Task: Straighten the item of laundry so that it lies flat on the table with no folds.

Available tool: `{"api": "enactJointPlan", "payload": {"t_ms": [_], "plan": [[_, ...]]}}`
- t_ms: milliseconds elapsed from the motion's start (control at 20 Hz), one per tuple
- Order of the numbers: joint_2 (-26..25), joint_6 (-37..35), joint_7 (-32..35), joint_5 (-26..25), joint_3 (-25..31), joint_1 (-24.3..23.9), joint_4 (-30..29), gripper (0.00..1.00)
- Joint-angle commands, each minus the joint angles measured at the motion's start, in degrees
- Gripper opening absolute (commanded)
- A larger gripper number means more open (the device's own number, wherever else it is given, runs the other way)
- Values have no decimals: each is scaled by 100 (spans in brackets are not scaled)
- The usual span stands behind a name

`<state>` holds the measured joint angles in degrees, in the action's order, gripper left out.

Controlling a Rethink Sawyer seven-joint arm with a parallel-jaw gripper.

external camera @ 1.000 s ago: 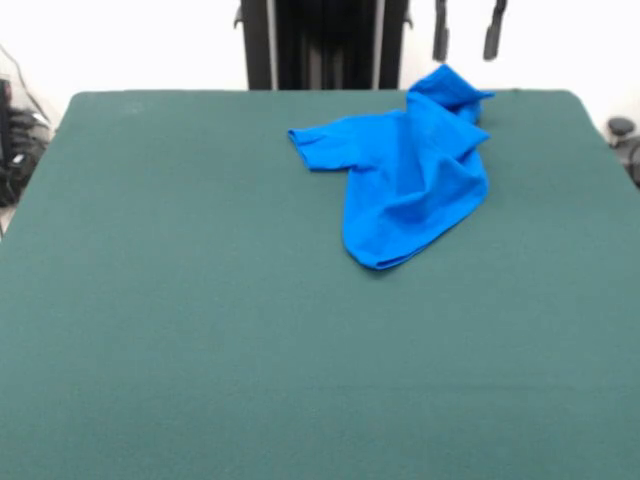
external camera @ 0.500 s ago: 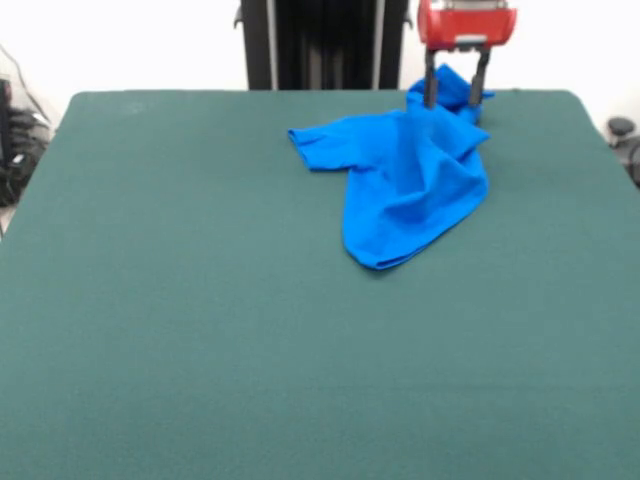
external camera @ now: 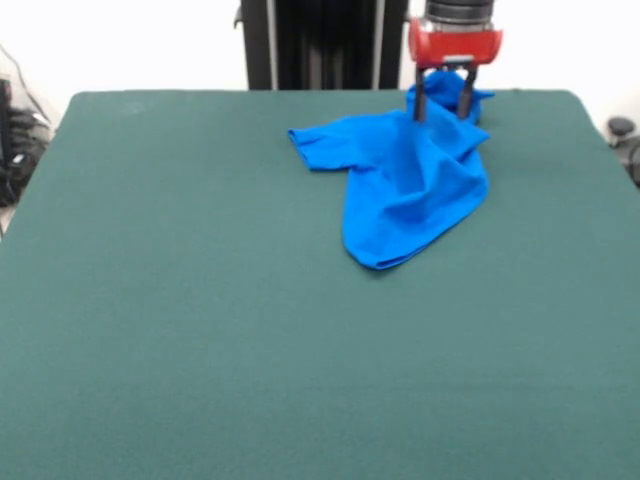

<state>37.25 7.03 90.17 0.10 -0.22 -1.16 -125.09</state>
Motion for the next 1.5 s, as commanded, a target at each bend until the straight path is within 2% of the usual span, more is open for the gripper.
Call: {"api": "enactJointPlan", "payload": {"t_ms": [50, 300, 850, 1500], "plan": [[-248, 444, 1380, 59, 288, 22, -38, 100], [-406, 494, 1400, 157, 258, 122, 64, 100], [-1320, 892, 1405, 558, 139, 542, 749, 100], [-1506, 1058, 1331, 556, 214, 486, 834, 100]]}}
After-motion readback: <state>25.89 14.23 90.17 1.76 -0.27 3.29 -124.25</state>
